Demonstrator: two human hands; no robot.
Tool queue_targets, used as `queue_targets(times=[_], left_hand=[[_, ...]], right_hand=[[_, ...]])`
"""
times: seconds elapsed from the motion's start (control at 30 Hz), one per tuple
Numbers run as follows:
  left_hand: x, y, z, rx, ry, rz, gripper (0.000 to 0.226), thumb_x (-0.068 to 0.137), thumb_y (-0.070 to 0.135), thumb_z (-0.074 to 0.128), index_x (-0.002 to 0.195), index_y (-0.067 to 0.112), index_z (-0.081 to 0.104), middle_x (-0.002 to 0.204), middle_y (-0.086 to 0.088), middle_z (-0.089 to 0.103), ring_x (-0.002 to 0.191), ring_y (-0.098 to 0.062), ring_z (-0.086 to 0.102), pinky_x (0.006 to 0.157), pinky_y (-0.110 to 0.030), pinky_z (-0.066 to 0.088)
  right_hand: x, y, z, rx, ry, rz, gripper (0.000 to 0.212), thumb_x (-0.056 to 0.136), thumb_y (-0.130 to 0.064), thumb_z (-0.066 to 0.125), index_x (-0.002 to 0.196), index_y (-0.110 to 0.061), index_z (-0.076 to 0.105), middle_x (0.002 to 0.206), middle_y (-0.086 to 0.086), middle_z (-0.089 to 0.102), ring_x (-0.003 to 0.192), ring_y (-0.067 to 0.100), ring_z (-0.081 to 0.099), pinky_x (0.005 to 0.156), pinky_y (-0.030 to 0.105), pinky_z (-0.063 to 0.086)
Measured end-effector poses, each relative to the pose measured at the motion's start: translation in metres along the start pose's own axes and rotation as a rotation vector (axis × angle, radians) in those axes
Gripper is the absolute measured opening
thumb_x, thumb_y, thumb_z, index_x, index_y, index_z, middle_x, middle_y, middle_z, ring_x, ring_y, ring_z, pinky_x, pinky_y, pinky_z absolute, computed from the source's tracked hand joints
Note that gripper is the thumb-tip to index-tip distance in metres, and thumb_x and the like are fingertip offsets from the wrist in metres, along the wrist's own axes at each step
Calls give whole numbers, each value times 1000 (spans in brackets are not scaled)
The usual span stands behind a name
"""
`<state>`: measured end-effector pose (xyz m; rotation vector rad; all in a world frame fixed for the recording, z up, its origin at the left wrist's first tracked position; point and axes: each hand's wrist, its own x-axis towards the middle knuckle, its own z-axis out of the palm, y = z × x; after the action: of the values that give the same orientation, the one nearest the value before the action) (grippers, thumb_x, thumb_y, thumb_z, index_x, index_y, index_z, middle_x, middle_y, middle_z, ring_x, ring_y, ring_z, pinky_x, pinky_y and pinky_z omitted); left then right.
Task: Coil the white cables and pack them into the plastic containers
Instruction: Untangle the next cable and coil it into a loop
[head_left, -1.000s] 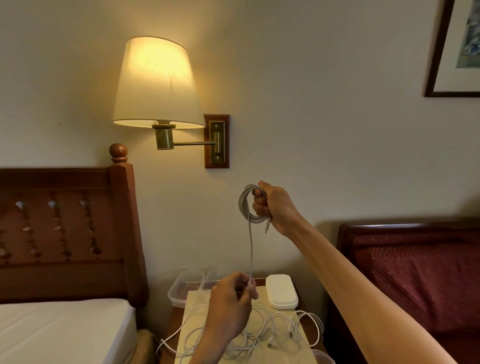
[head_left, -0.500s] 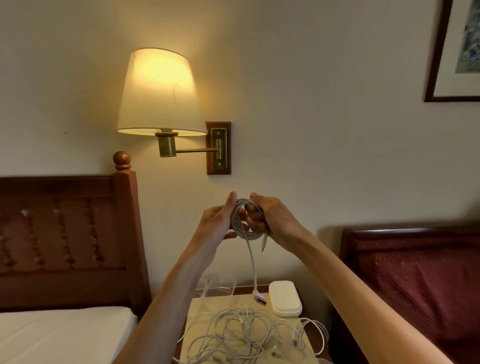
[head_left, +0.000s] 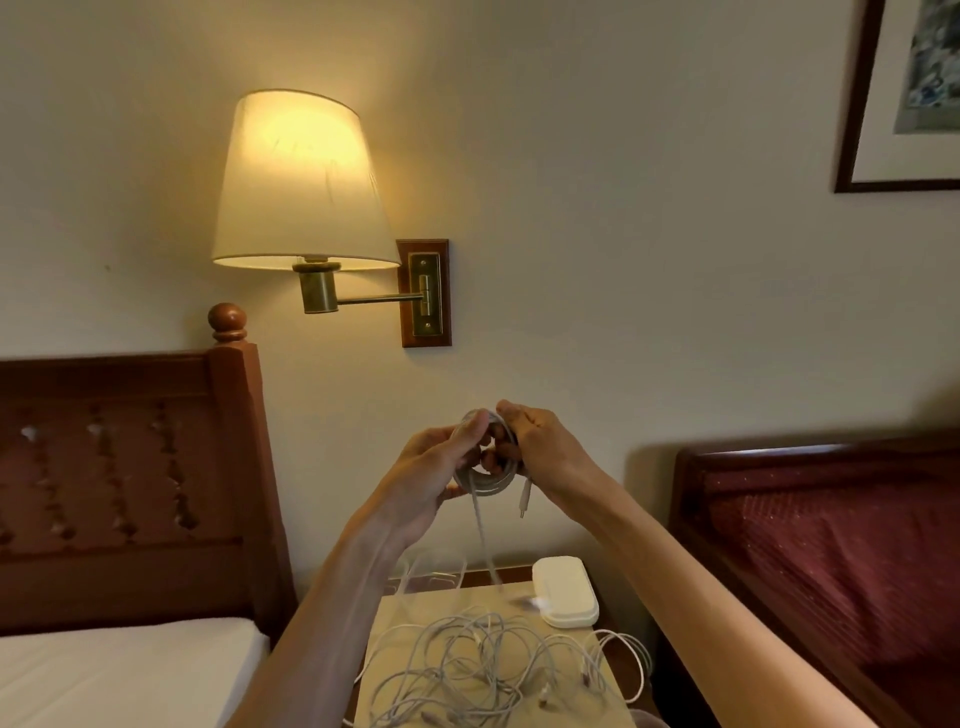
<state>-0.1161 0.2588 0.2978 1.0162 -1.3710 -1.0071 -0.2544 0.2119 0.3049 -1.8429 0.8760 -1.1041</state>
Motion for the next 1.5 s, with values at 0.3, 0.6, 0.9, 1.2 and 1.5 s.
queue_targets(times=[0.3, 0.6, 0.9, 1.2, 1.5], left_hand=[[5, -13, 15, 281, 196, 143, 48, 102, 43, 38, 62, 19, 47, 59, 4, 36, 51, -3, 34, 51, -13, 31], [6, -42, 14, 366, 300, 248, 42, 103, 38, 39, 66, 26, 54, 55, 6, 35, 48, -6, 30, 48, -20, 25], [6, -44, 21, 248, 370, 197, 48, 102, 40, 37, 61, 15, 45, 57, -1, 35, 51, -9, 30, 48, -20, 25], [2, -34, 26, -28, 362, 77, 53, 102, 43, 37, 97, -2, 66, 77, -10, 49, 74, -19, 46, 69, -28, 38], [-2, -21, 28, -75, 376, 76, 41, 103, 39, 37, 82, 17, 64, 76, -5, 51, 74, -11, 48, 65, -25, 37]], right_hand=[[-7, 26, -4, -251, 117, -131, 33, 104, -21, 39, 84, -17, 66, 76, -3, 64, 68, 15, 59, 70, 29, 50], [-23, 23, -30, -42, 125, 112, 13, 90, -19, 66, 89, -10, 75, 77, 2, 71, 61, 5, 63, 65, 14, 54], [-30, 27, 10, 142, 375, 9, 5, 88, -8, 68, 91, -5, 70, 77, 8, 74, 68, 14, 73, 65, 20, 58], [-22, 43, 19, -320, 451, -351, 18, 76, -19, 82, 78, -18, 64, 97, -9, 55, 88, 4, 57, 73, 13, 50], [-23, 40, 12, 61, 276, -328, 39, 81, -10, 77, 103, -17, 45, 103, 7, 63, 80, 25, 66, 71, 43, 59]])
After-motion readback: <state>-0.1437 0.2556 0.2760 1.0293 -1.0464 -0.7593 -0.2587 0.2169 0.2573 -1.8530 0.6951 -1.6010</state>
